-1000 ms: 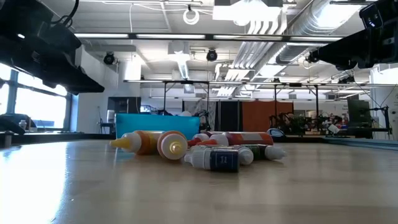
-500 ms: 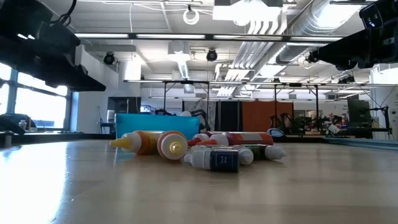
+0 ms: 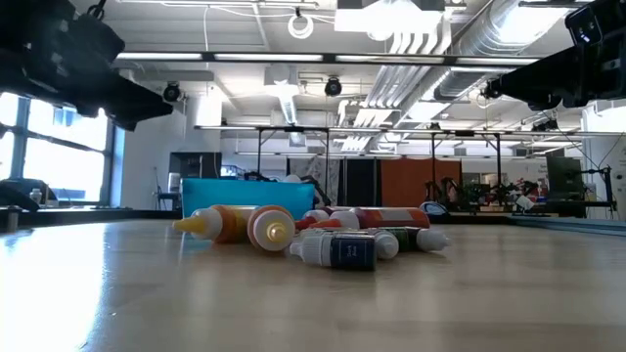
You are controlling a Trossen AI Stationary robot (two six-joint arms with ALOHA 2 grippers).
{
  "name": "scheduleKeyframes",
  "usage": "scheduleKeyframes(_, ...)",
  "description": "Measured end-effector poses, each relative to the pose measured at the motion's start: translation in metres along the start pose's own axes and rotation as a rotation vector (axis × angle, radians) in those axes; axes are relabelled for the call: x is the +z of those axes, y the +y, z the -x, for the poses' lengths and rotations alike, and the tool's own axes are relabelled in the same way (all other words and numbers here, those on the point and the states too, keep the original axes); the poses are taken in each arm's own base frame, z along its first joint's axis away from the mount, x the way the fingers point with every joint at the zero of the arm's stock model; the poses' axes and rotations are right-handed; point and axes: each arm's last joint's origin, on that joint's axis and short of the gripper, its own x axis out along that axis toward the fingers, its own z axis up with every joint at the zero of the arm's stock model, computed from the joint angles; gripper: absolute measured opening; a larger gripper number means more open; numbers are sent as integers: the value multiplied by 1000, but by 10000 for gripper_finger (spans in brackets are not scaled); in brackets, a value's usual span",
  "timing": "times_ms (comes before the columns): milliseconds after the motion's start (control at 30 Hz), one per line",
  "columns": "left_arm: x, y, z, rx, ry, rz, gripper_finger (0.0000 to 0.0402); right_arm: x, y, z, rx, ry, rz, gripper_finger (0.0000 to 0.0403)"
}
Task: Pick & Place food coloring
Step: Put the large yellow food coloring bottle into the blue bin
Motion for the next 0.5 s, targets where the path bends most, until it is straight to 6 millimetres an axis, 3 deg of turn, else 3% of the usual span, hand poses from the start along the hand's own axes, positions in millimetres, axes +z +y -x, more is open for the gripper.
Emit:
scheduleKeyframes(300,8,1,0,49,-84,64,152,0,0,0,-6,1,148,138)
scheduleKeyframes(500,13,3,1,134,-137,87,152,0,0,0,-6,2,133,138)
